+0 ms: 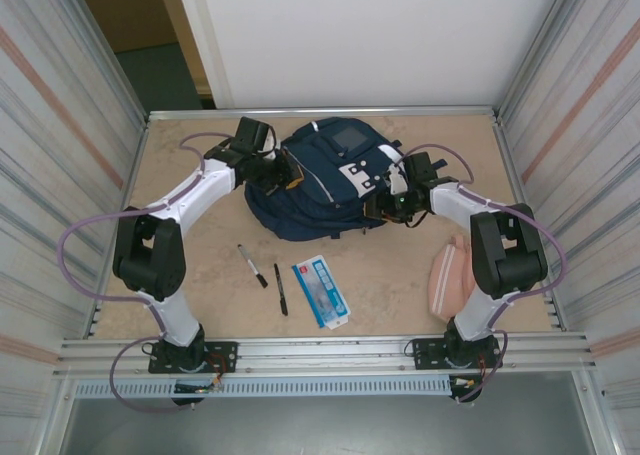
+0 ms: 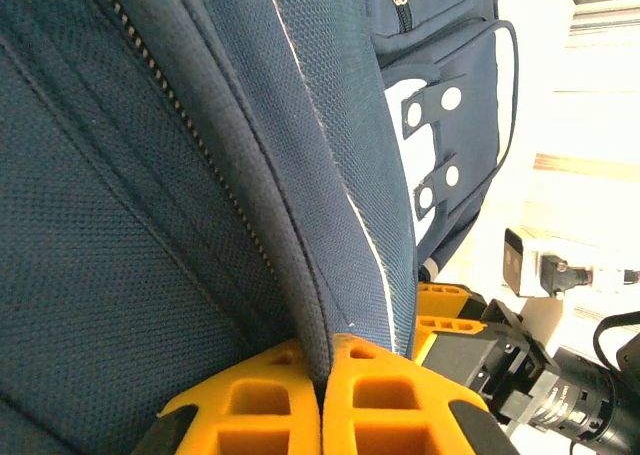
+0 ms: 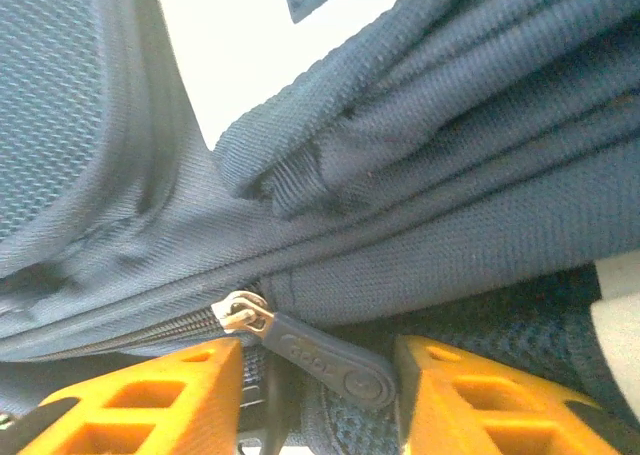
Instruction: Pack the student bag
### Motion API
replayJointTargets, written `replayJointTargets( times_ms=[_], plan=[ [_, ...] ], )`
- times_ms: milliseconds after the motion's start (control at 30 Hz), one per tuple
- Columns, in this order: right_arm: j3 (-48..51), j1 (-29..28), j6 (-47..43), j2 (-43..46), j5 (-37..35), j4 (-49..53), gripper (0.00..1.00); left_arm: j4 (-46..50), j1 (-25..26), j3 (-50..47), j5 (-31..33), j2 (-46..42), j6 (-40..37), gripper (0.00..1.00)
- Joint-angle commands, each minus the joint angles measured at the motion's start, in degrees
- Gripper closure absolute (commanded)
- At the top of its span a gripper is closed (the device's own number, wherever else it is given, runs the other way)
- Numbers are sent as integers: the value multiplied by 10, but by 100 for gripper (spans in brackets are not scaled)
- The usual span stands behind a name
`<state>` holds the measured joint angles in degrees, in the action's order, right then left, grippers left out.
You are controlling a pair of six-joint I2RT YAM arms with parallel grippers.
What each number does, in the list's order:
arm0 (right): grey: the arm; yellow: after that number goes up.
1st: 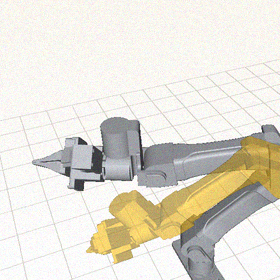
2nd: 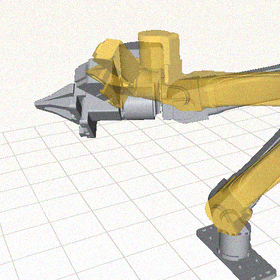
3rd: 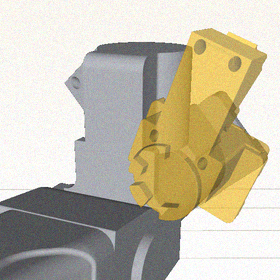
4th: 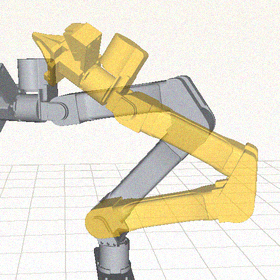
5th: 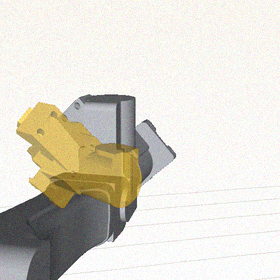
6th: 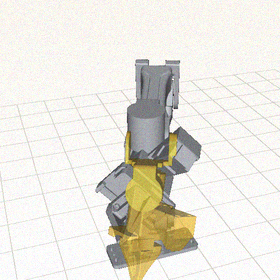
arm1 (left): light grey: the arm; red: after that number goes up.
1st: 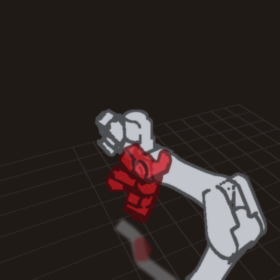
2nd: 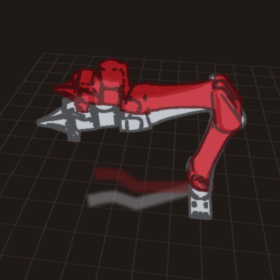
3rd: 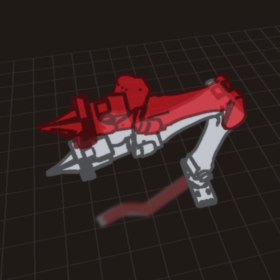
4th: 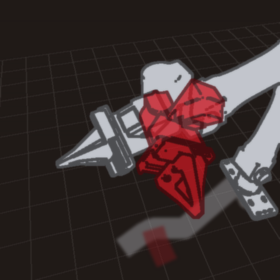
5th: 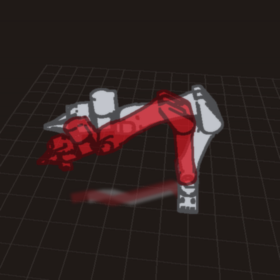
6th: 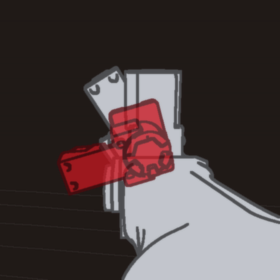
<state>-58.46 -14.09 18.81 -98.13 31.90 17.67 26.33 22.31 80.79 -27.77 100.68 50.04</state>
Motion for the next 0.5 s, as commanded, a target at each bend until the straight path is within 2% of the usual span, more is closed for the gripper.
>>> replayJointTargets(
  times_ms=[0,267,333,467],
  plan=[
    [13,4,-12,20,50,-45,67,-44,0,-3,-61,-43,1,100],
    [33,8,-22,43,41,-63,87,-41,-7,-23,-55,-51,-6,100],
    [26,7,-31,50,30,-42,95,-38,-7,-30,-45,-53,-9,100],
    [28,-2,-55,65,18,-30,96,-29,-9,-30,-39,-46,-20,100]
  ],
)
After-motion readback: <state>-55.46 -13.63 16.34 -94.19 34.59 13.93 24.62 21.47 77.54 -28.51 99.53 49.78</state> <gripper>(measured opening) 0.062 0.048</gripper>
